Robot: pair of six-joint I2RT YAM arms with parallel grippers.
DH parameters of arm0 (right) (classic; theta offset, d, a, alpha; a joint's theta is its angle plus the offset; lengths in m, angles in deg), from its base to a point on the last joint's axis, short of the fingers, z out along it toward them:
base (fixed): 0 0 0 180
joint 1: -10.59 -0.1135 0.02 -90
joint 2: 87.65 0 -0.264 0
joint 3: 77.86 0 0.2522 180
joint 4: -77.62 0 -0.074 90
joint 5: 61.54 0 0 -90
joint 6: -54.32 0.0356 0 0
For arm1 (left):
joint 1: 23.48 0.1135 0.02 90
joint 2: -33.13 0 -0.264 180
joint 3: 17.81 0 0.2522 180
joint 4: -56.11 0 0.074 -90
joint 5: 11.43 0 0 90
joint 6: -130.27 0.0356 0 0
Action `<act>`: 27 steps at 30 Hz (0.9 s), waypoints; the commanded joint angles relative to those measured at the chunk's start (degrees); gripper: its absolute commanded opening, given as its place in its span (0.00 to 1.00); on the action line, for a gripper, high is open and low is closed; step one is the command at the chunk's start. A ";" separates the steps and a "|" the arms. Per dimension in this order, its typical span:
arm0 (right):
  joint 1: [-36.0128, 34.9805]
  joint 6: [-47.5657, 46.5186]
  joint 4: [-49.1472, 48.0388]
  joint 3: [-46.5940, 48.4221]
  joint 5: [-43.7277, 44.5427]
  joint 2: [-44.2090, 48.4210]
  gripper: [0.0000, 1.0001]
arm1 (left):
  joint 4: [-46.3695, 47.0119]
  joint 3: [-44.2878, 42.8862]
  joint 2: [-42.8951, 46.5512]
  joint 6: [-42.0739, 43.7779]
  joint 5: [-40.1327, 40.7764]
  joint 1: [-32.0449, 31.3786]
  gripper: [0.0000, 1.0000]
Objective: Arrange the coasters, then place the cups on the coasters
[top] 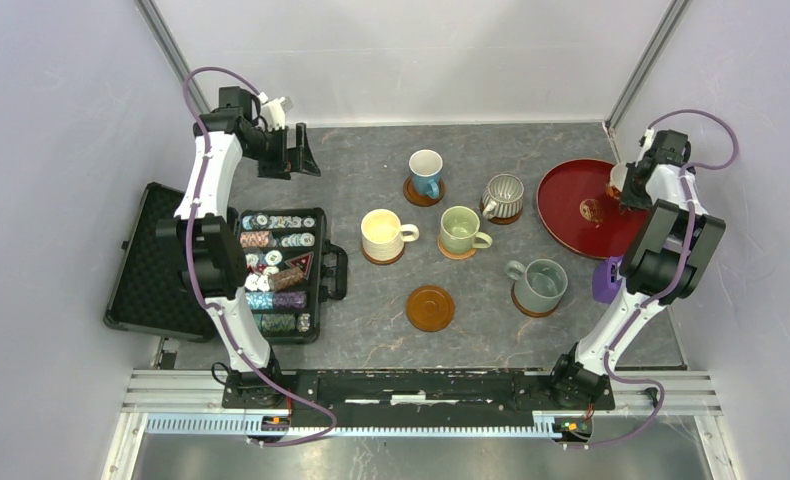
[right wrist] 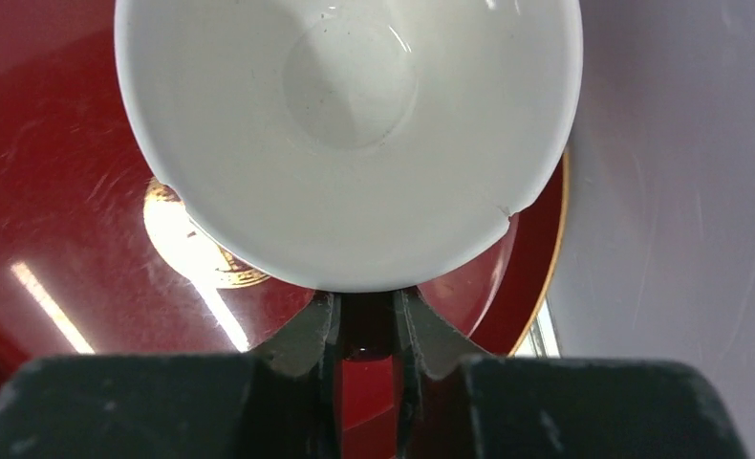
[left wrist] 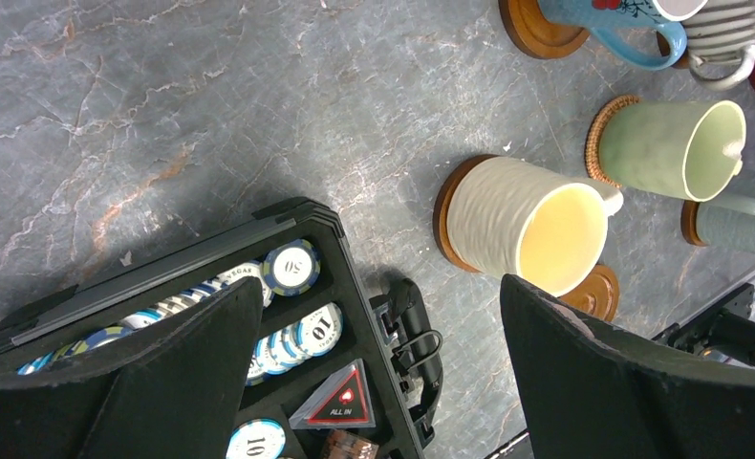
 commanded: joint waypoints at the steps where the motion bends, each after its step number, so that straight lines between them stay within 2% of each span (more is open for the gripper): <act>1: 0.21 -8.55 -1.12 5.55 -11.60 3.53 0.00 | -0.83 -3.29 -0.98 1.42 -0.09 -0.12 1.00; 16: -1.09 -16.81 -6.15 12.39 -36.40 10.09 0.00 | -2.83 -6.27 -1.11 2.67 -0.18 -0.13 1.00; 20: -3.71 -19.66 -6.92 14.37 -42.26 12.00 0.00 | -2.84 -6.27 -0.54 2.69 -0.29 -0.17 1.00; 27: -13.06 -28.43 -6.73 14.40 -50.95 16.73 0.00 | -4.14 -5.81 1.02 3.47 -0.15 -0.17 1.00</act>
